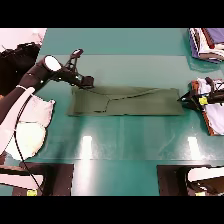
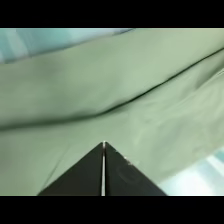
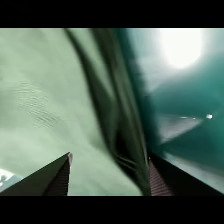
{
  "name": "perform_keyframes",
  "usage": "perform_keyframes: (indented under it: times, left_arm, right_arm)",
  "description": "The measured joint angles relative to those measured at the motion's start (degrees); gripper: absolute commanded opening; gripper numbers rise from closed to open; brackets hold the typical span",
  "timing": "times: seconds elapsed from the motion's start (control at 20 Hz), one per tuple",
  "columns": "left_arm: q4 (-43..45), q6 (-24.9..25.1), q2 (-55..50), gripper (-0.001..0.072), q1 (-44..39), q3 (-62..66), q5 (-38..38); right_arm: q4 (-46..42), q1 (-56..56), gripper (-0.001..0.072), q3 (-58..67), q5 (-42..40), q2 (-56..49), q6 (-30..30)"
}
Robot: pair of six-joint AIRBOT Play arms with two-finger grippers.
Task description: Fold the shirts.
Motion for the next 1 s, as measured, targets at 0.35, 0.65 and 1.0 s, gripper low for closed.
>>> perform_keyframes:
  times: [0.35, 0.65, 1.0]
  left_arm:
    - [-1.36, -1.77, -6.54, 0.0027, -8.50, 4.96, 4.13]
    - [-4.33, -2.05, -16.39, 0.0027, -14.36, 12.85, 4.52]
    - [-8.81, -2.08, -21.90, 0.0027, -16.72, 16.28, 4.98]
  right_arm:
    - [1.25, 5.18, 0.0017, 5.99, 1.14, 0.70, -2.23]
    - [1.81, 12.83, 0.0017, 18.01, 4.72, 8.79, 1.53]
    - [7.17, 24.46, 0.0017, 28.33, 4.35, 11.10, 4.22]
